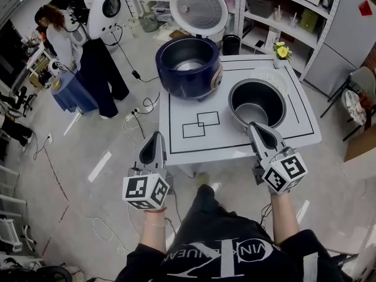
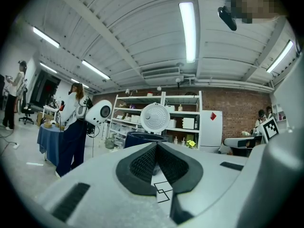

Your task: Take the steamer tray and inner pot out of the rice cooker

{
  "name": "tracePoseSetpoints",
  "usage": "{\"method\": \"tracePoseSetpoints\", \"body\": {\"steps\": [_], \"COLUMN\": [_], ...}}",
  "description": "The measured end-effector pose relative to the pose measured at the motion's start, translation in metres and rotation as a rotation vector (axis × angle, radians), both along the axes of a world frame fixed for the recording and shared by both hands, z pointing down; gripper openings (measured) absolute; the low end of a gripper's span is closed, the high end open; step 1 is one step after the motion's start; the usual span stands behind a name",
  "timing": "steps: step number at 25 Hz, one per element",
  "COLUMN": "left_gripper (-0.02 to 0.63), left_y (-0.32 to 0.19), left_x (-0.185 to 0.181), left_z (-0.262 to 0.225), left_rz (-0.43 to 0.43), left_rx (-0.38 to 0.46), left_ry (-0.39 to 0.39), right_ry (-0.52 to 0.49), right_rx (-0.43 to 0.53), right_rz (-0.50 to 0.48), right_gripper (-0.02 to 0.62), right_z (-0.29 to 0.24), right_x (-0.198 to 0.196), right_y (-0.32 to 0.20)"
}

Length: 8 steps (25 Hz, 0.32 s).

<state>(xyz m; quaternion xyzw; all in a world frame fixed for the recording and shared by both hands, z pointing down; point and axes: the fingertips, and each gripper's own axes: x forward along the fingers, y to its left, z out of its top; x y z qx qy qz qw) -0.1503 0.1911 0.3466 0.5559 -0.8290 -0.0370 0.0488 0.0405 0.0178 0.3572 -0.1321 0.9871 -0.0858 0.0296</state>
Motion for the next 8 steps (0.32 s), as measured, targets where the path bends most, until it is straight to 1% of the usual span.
{"method": "tracePoseSetpoints", "body": {"steps": [4, 8], "left_gripper": [0.009, 0.009], "left_y": [0.004, 0.002], "left_x": [-0.002, -0.001], "left_z": [0.001, 0.012], "left_rz": [-0.009, -0.020], "left_rx": [0.001, 0.001], "left_ry": [0.002, 0.004], "right_ry": [0.001, 0.003], "right_rx": [-0.002, 0.001], "right_rz": [-0.005, -0.022], "right_gripper": [-0.002, -0.002], "right_z": [0.001, 0.012], "right_x": [-0.003, -0.004], "right_y": [0.002, 0.001]}}
